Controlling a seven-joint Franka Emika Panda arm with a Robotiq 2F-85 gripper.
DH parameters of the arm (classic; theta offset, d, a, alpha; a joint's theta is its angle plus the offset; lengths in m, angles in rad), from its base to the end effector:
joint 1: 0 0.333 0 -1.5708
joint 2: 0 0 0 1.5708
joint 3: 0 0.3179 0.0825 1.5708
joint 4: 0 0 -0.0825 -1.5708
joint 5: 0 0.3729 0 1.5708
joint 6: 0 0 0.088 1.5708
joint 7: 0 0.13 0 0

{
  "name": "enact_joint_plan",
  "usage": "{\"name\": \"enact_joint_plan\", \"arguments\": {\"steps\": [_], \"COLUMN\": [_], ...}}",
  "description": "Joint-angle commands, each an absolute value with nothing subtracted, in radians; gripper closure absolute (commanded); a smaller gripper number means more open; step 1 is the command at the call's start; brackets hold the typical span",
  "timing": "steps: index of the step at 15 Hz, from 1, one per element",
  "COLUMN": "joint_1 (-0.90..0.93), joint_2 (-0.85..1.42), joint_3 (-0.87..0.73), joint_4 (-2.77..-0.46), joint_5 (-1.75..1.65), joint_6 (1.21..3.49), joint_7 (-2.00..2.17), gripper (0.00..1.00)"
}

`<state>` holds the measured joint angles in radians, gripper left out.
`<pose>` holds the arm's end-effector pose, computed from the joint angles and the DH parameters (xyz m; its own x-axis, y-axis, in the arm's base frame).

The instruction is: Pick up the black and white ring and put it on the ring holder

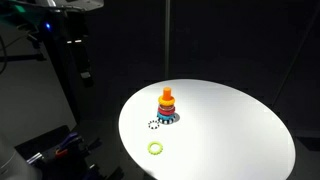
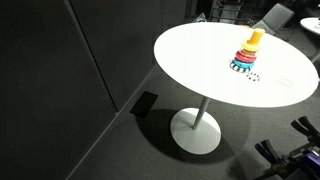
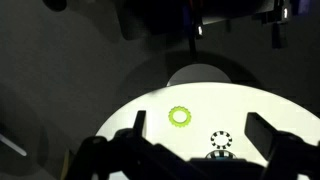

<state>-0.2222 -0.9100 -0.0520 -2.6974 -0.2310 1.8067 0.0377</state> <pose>0.2565 -0.0974 0.4669 0.9715 -0.2359 0.0217 -0.2358 -0.9545 0.1827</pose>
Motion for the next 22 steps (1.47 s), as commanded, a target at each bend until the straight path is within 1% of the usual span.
{"name": "enact_joint_plan", "arguments": {"steps": [1,6,10,17,22], "joint_1": [-0.205,-0.205,-0.195,-0.166,-0.142], "joint_2": [-0.91,-0.91,-0.864,-0.709,-0.546], "joint_3": [-0.064,-0.064,-0.061,-0.057,-0.058], "joint_4": [-2.695,-2.695,-2.671,-2.62,-2.549], "joint_5": [-0.241,-0.241,-0.222,-0.177,-0.122], "joint_6": [1.802,1.802,1.828,1.944,2.013], "joint_7": [0.048,0.048,0.067,0.109,0.103], "gripper": [0.0,0.0,0.0,0.0,0.0]}}
